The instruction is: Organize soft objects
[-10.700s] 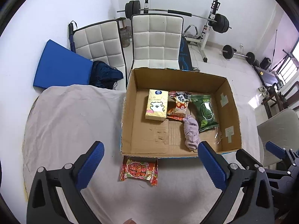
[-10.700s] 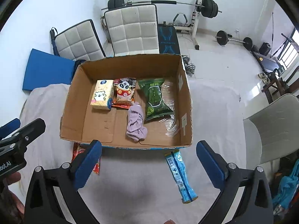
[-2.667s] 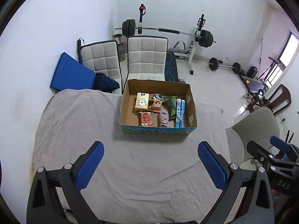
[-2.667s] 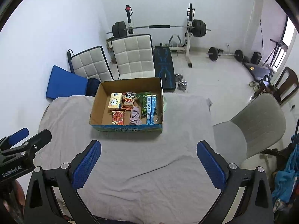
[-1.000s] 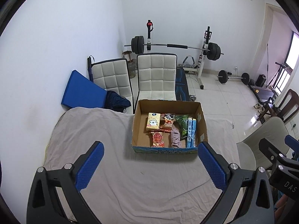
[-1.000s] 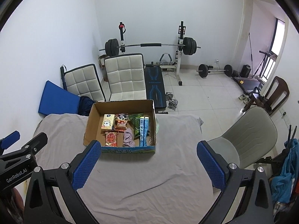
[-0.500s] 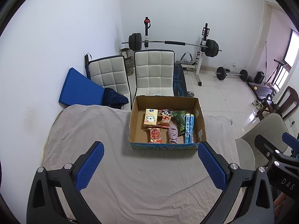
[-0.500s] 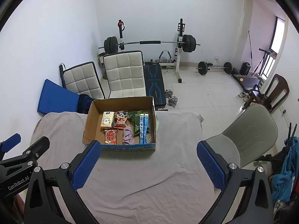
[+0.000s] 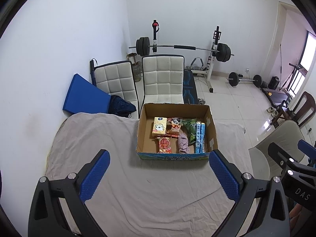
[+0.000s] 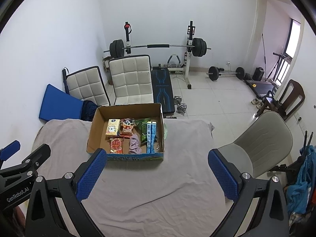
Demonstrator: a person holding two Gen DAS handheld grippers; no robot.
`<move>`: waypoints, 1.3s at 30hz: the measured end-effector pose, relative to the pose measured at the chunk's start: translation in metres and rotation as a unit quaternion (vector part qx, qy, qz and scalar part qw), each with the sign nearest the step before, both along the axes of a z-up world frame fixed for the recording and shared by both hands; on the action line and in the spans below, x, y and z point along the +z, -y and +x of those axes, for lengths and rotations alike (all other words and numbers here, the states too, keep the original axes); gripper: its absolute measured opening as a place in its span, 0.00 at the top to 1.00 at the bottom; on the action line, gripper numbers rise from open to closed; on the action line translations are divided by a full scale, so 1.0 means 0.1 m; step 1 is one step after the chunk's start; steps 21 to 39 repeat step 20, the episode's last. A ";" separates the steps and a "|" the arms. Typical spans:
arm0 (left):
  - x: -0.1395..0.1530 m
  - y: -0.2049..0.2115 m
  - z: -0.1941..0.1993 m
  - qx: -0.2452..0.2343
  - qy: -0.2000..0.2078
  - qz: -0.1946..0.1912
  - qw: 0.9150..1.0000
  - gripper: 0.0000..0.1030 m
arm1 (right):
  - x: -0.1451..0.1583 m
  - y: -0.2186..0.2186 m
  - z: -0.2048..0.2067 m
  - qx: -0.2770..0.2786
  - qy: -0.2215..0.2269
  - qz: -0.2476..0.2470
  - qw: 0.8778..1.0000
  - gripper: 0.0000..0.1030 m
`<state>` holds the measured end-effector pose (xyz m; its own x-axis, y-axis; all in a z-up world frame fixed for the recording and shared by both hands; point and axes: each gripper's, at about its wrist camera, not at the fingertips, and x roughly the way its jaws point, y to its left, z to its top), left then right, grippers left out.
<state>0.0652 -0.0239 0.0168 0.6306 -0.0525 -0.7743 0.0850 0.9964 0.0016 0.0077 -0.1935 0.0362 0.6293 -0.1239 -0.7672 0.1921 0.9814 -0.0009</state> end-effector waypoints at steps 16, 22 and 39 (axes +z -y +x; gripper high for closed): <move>0.10 0.00 0.00 0.001 0.005 -0.005 1.000 0.00 | 0.00 -0.02 -0.03 -0.004 0.002 -0.002 1.000 0.00; 0.10 -0.02 -0.03 0.002 0.010 -0.006 1.000 0.00 | 0.00 -0.01 -0.03 -0.004 0.002 -0.001 1.000 0.00; 0.10 -0.02 -0.03 0.002 0.010 -0.006 1.000 0.00 | 0.00 -0.01 -0.03 -0.004 0.002 -0.001 1.000 0.00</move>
